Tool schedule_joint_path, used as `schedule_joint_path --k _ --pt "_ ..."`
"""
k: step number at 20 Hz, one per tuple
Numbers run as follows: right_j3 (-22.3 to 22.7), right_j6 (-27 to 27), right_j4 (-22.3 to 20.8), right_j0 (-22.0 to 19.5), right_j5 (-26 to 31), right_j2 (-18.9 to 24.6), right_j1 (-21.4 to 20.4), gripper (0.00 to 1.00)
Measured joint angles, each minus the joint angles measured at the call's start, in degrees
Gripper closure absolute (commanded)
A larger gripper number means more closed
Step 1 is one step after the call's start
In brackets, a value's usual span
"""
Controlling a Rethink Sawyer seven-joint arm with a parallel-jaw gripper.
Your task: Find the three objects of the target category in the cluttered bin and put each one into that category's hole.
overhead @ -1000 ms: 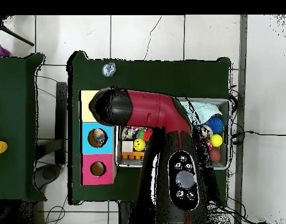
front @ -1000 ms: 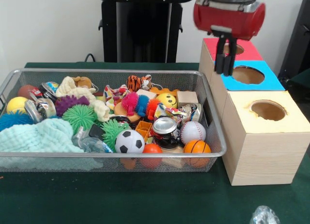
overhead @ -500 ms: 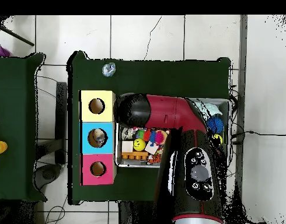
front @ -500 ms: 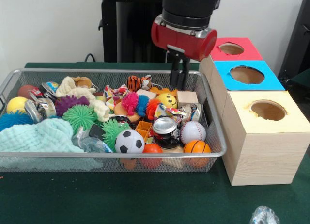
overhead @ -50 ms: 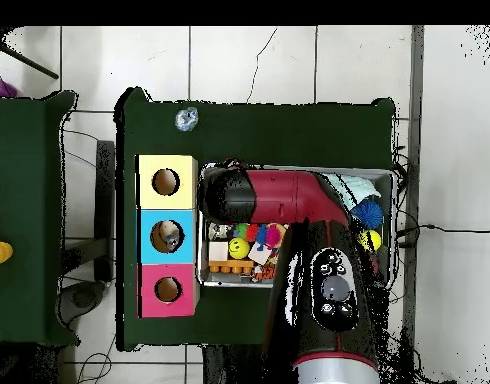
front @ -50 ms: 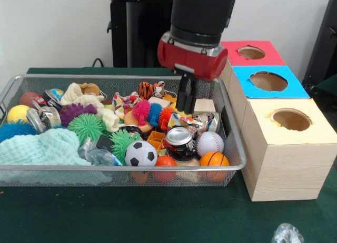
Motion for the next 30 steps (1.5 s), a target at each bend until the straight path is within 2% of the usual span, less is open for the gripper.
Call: schedule_joint_path --k 4,8,18,30 --pt "0.53 0.00 -1.27 0.00 -5.90 0.00 1.87 1.00" --pt "0.84 0.00 -1.56 0.00 -8.31 0.00 3.14 1.00" --pt "1.70 0.00 -1.72 -0.23 -8.69 0.04 4.51 1.00" --pt "3.66 0.00 -1.72 -0.74 -5.76 0.11 0.72 1.00"
